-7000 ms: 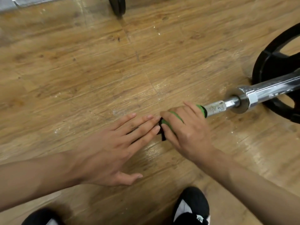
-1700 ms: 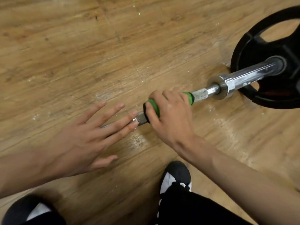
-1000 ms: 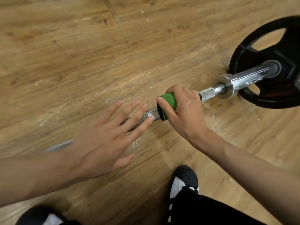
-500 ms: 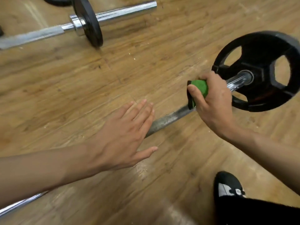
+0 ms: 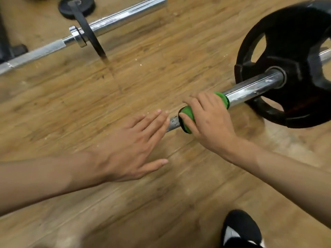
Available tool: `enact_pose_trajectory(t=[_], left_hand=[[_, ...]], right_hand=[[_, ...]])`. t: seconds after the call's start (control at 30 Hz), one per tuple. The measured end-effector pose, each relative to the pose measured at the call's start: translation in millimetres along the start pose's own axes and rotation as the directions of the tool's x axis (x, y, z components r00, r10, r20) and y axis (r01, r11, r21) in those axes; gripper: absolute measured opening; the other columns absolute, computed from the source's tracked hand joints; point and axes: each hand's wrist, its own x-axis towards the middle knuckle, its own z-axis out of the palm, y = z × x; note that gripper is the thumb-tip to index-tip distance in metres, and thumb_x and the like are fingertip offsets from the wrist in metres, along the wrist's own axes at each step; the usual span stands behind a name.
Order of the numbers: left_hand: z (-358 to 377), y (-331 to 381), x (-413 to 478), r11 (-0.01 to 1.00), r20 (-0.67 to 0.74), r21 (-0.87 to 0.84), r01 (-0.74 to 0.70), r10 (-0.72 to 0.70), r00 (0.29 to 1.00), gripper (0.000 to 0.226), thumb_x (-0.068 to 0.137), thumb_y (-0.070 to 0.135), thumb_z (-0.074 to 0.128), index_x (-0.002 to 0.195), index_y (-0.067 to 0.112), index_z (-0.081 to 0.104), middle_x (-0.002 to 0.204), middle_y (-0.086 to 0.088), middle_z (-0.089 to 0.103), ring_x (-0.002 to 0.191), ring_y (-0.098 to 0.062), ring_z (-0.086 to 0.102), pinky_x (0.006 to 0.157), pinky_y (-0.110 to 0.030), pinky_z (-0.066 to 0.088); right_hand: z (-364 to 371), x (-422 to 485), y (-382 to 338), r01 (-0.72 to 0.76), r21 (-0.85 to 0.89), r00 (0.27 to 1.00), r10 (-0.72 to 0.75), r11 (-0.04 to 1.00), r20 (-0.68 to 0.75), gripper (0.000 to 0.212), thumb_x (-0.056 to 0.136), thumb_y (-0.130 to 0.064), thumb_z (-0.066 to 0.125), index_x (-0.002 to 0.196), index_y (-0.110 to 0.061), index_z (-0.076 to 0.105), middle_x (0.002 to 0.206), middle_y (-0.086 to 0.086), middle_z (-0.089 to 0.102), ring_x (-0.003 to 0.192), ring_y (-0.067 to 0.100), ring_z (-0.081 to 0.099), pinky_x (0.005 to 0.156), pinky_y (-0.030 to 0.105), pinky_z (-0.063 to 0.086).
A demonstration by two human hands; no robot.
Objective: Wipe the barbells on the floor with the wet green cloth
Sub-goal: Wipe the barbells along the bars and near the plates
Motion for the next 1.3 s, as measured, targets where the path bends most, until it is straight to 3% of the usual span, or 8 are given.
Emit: enact_pose_trajectory(t=[0.13, 0.37, 0.63, 0.77, 0.93, 1.1, 1.17, 1.3], left_hand=[[3.9, -1.5, 17.8, 0.996, 0.040, 0.016, 0.082, -0.083, 0.996, 0.091, 0.104, 0.067, 0.023, 0.159, -0.006, 0.029, 0.167, -0.024, 0.026, 0.154, -0.037, 0.030, 0.120, -0.049, 0.038], [-0.4, 6.2, 26.9, 0.978, 0.278, -0.137, 0.155, -0.112, 0.954, 0.107, 0.098, 0.081, 0.021, 0.164, 0.002, -0.008, 0.173, -0.015, -0.011, 0.161, -0.026, -0.004, 0.129, -0.039, 0.014], [-2.1, -13.0, 15.4, 0.984, 0.254, -0.172, -0.041, 0.085, 0.963, 0.097, 0.104, 0.072, 0.027, 0.164, 0.006, -0.011, 0.173, -0.012, -0.015, 0.161, -0.024, -0.010, 0.130, -0.040, 0.007], [5.2, -21.7, 11.8, 0.976, 0.197, -0.192, -0.098, 0.136, 0.971, 0.097, 0.103, 0.071, 0.031, 0.165, 0.006, -0.006, 0.174, -0.012, -0.011, 0.161, -0.025, -0.007, 0.130, -0.045, 0.012], [20.7, -24.1, 15.0, 0.947, 0.094, -0.276, -0.163, 0.196, 0.976, 0.110, 0.096, 0.070, 0.048, 0.164, -0.001, 0.000, 0.173, -0.020, -0.005, 0.161, -0.028, 0.000, 0.129, -0.040, 0.008], [31.7, -20.1, 17.0, 0.950, -0.008, -0.257, -0.178, 0.182, 0.983, 0.110, 0.092, 0.068, 0.053, 0.163, -0.004, 0.009, 0.172, -0.023, 0.003, 0.161, -0.033, 0.005, 0.129, -0.040, 0.011], [35.0, -20.1, 17.7, 0.964, -0.009, -0.199, -0.177, 0.179, 0.984, 0.106, 0.094, 0.061, 0.057, 0.164, -0.003, 0.007, 0.172, -0.022, 0.003, 0.161, -0.034, 0.005, 0.127, -0.045, 0.017], [36.1, -18.1, 15.7, 0.975, -0.033, -0.149, -0.167, 0.164, 0.986, 0.102, 0.095, 0.054, 0.058, 0.164, -0.001, 0.007, 0.173, -0.020, 0.003, 0.161, -0.034, 0.005, 0.126, -0.049, 0.017]], right_hand=[[-1.6, -2.2, 17.6, -0.020, 0.176, 0.999, 0.026, 0.984, -0.034, 0.044, 0.099, -0.032, 0.053, 0.118, 0.007, 0.060, 0.119, 0.026, 0.062, 0.105, 0.041, 0.056, 0.097, 0.047, 0.040], [1.8, 7.7, 9.8, -0.198, 0.205, 0.961, 0.231, 0.959, -0.153, 0.033, 0.105, -0.033, 0.058, 0.116, -0.003, 0.067, 0.104, 0.019, 0.060, 0.093, 0.038, 0.055, 0.083, 0.047, 0.040], [6.0, 9.0, 10.7, -0.168, 0.319, 0.957, 0.232, 0.933, -0.174, 0.024, 0.107, -0.017, 0.057, 0.117, -0.001, 0.073, 0.116, 0.022, 0.064, 0.105, 0.040, 0.060, 0.090, 0.051, 0.048], [2.7, -7.4, 12.6, -0.082, 0.199, 0.993, 0.097, 0.977, -0.070, 0.043, 0.109, -0.014, 0.048, 0.147, 0.006, 0.050, 0.142, 0.023, 0.056, 0.128, 0.039, 0.054, 0.111, 0.050, 0.042], [-8.6, -12.5, 12.0, -0.038, 0.115, 0.998, 0.032, 0.993, 0.056, 0.047, 0.105, -0.010, 0.043, 0.150, 0.005, 0.046, 0.152, 0.021, 0.050, 0.141, 0.037, 0.048, 0.120, 0.053, 0.035], [-14.1, 55.0, 10.0, -0.224, -0.094, 0.845, 0.241, 0.970, 0.476, 0.035, 0.099, -0.023, 0.050, 0.129, -0.013, 0.065, 0.124, 0.010, 0.063, 0.108, 0.036, 0.064, 0.083, 0.041, 0.046], [-13.8, 46.1, 8.7, -0.223, -0.105, 0.860, 0.246, 0.969, 0.447, 0.035, 0.096, -0.017, 0.053, 0.128, -0.013, 0.066, 0.123, 0.010, 0.063, 0.105, 0.038, 0.064, 0.081, 0.043, 0.047], [-25.8, -23.5, -3.8, -0.141, 0.061, 0.973, 0.127, 0.988, 0.192, 0.050, 0.094, 0.004, 0.058, 0.143, -0.004, 0.058, 0.148, 0.020, 0.051, 0.134, 0.039, 0.051, 0.113, 0.057, 0.038]])
